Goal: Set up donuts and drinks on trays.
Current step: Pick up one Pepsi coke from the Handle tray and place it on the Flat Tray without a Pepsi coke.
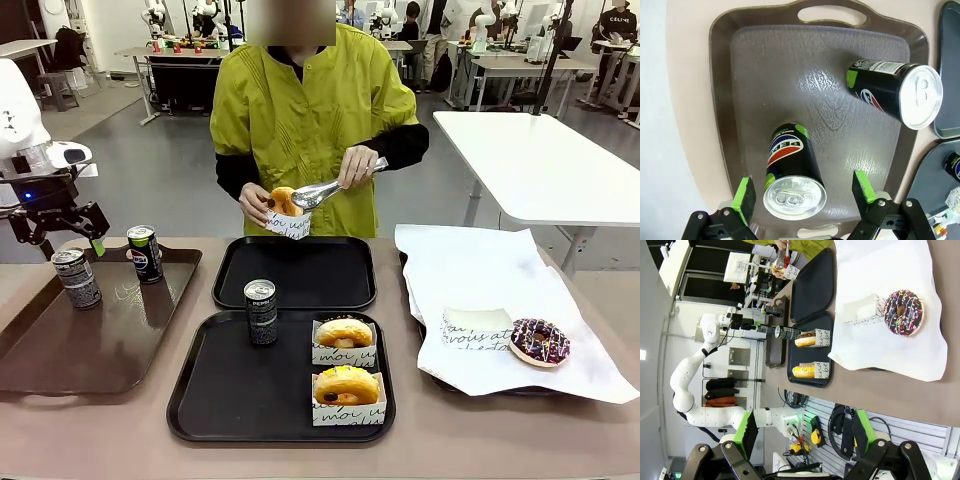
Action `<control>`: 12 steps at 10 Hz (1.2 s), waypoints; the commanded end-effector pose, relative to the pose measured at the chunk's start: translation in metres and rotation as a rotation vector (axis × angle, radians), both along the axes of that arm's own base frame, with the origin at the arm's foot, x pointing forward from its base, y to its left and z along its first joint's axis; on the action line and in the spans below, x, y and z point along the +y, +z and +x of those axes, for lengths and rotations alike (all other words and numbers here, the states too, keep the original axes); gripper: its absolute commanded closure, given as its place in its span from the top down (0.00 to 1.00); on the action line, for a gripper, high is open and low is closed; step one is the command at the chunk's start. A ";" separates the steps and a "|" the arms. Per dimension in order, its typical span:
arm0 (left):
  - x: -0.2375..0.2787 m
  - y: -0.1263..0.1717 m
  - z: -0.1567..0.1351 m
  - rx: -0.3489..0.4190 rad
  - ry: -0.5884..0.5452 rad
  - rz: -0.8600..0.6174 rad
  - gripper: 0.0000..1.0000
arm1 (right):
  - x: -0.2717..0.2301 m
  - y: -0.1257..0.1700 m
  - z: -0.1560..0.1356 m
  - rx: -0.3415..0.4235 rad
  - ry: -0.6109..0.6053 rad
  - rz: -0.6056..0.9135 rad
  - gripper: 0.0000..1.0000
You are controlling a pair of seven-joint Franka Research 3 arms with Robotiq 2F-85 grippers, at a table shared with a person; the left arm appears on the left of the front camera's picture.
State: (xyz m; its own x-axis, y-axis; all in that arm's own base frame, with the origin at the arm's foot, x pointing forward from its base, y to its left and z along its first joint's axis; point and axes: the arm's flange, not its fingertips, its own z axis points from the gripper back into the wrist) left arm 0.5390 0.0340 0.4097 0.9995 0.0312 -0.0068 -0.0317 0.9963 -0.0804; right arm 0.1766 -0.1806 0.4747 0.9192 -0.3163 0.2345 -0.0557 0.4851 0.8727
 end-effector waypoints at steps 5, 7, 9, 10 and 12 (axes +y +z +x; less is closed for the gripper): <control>-0.001 -0.015 -0.006 0.019 -0.063 0.025 1.00 | 0.000 0.000 0.001 -0.020 0.009 0.011 1.00; 0.002 -0.018 -0.008 0.022 -0.067 0.033 1.00 | 0.000 0.000 0.001 -0.020 0.009 0.011 1.00; 0.004 -0.020 -0.008 0.018 -0.069 0.029 1.00 | 0.000 0.000 0.001 -0.020 0.009 0.011 1.00; 0.004 -0.022 -0.006 0.015 -0.075 0.030 1.00 | 0.000 0.000 0.001 -0.020 0.009 0.011 1.00; 0.004 -0.030 -0.002 0.009 -0.071 0.023 1.00 | 0.000 0.000 0.001 -0.020 0.009 0.011 1.00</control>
